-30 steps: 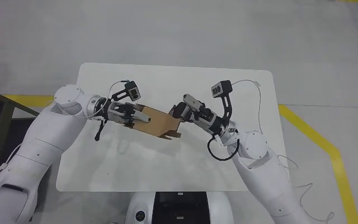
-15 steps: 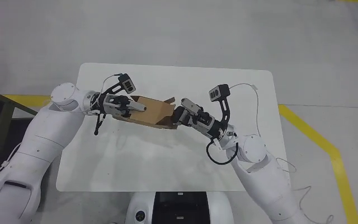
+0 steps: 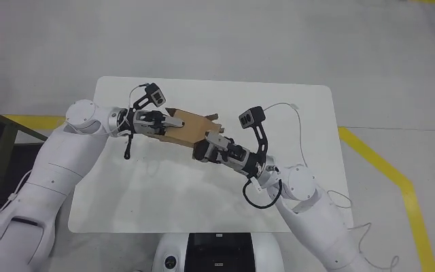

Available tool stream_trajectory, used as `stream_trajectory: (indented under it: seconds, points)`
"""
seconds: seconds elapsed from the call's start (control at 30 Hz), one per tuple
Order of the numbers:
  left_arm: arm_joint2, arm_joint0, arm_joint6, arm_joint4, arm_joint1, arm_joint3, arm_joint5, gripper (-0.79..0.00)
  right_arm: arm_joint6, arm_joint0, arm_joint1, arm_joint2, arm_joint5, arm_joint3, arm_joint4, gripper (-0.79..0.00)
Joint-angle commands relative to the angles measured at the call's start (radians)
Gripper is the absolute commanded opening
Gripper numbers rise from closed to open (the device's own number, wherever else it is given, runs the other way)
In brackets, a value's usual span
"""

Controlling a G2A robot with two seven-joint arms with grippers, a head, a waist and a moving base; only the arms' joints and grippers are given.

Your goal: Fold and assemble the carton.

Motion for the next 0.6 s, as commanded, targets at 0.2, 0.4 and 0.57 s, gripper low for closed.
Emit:
stream_trajectory:
  seconds: [0.2,0.4,0.57]
  points:
    - [-0.008,0.001,0.004,0.007,-0.013,0.007,0.002,-0.785,0.001,0.004,-0.001,0.000,-0.004,0.008,0.003,0.000]
    - [-0.019,0.002,-0.005,-0.019,-0.023,0.003,0.024,-0.785,0.001,0.014,-0.004,-0.010,-0.006,0.031,0.014,0.000]
    - [-0.028,0.003,-0.012,-0.038,-0.030,0.006,0.045,-0.785,0.000,0.023,-0.008,-0.022,-0.010,0.042,0.019,0.000]
